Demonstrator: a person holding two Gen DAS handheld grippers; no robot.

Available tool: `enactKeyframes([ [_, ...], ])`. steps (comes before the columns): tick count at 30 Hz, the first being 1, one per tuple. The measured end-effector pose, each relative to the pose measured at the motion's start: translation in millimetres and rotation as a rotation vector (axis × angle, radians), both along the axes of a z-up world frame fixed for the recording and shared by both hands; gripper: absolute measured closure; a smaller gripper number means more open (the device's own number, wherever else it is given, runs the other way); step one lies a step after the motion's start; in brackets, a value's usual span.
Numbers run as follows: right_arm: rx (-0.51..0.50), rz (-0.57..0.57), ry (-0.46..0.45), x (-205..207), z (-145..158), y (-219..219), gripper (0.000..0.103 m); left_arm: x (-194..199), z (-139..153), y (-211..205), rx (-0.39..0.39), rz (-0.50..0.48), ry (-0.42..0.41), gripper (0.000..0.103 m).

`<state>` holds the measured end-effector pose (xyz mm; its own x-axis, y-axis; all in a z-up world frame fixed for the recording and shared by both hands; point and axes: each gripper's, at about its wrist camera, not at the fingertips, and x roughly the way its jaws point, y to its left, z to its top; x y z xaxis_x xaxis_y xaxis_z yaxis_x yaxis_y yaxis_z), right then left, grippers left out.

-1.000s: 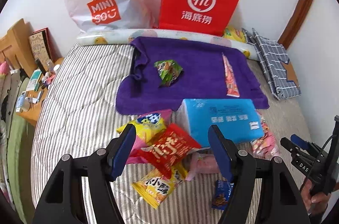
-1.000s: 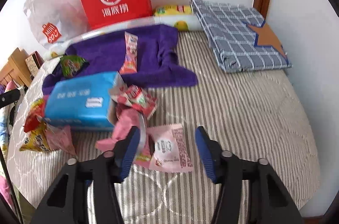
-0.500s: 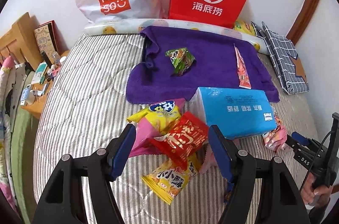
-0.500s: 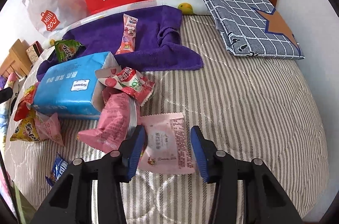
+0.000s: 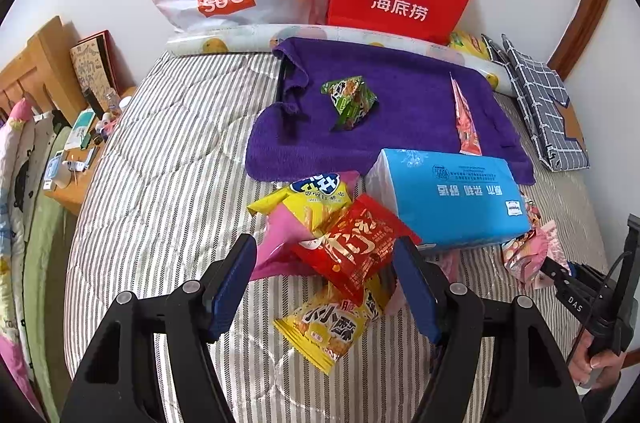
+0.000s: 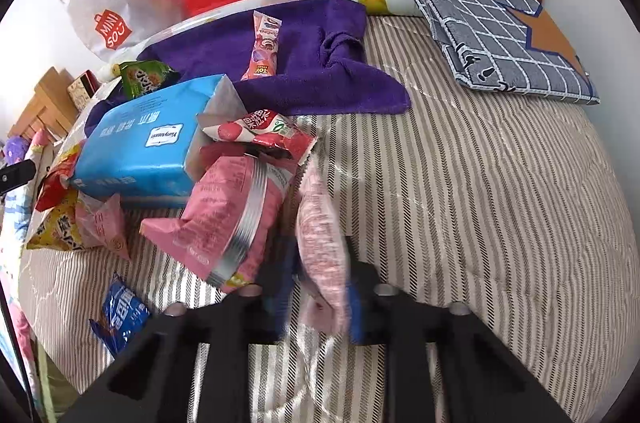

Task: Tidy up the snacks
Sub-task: 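Grasp the pink pastry packet with the right gripper, then grasp the red snack packet with the left gripper while the right lifts the pink packet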

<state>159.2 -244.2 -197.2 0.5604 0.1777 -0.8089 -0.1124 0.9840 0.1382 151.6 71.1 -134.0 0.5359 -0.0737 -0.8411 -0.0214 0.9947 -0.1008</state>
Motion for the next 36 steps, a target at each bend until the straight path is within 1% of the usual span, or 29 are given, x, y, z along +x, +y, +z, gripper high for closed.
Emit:
enactKeyframes([
  [3, 0.006, -0.001, -0.003, -10, 5, -9, 0.084, -2, 1, 0, -0.002, 0.0, -0.005, 0.033],
  [6, 0.047, 0.017, 0.013, -20, 5, -19, 0.084, -4, -1, 1, -0.006, 0.001, 0.0, 0.033],
  [7, 0.046, 0.023, 0.026, -22, 2, -21, 0.084, -5, -2, 1, -0.007, 0.001, 0.002, 0.033],
  [8, 0.029, 0.013, 0.034, -22, -1, -22, 0.082, -5, -3, 1, -0.009, 0.001, 0.004, 0.033],
  [9, 0.009, -0.002, 0.039, -22, -3, -23, 0.082, -5, -4, 1, -0.011, 0.001, 0.007, 0.033],
  [10, -0.01, -0.019, 0.04, -23, -6, -26, 0.079, -5, -5, 0, -0.013, 0.001, 0.009, 0.033],
  [11, -0.012, -0.029, 0.038, -24, -6, -28, 0.073, -6, -6, -1, -0.015, -0.001, 0.012, 0.033],
  [14, -0.017, -0.049, 0.036, -28, -7, -31, 0.063, -8, -9, -3, -0.009, -0.007, 0.015, 0.033],
  [17, -0.047, -0.051, 0.035, -29, -11, -30, 0.054, -8, -12, -3, 0.0, -0.008, 0.024, 0.033],
  [20, -0.064, -0.076, 0.03, -25, -17, -29, 0.053, -9, -16, 0, 0.006, 0.0, 0.03, 0.033],
  [23, -0.086, -0.103, -0.011, -22, -19, -28, 0.053, -11, -20, 5, 0.008, 0.01, 0.036, 0.033],
  [24, -0.087, -0.111, -0.024, -22, -19, -27, 0.054, -12, -21, 6, 0.009, 0.014, 0.039, 0.033],
  [25, -0.081, -0.121, -0.033, -23, -18, -28, 0.062, -13, -22, 8, 0.008, 0.018, 0.043, 0.033],
  [29, -0.065, -0.143, -0.049, -24, -19, -30, 0.063, -18, -26, 15, 0.002, 0.023, 0.051, 0.033],
  [33, -0.102, -0.163, -0.084, -24, -21, -23, 0.063, -24, -21, 16, -0.026, 0.012, 0.026, 0.033],
  [36, -0.098, -0.178, -0.096, -24, -22, -22, 0.063, -24, -18, 12, -0.027, -0.01, 0.006, 0.033],
])
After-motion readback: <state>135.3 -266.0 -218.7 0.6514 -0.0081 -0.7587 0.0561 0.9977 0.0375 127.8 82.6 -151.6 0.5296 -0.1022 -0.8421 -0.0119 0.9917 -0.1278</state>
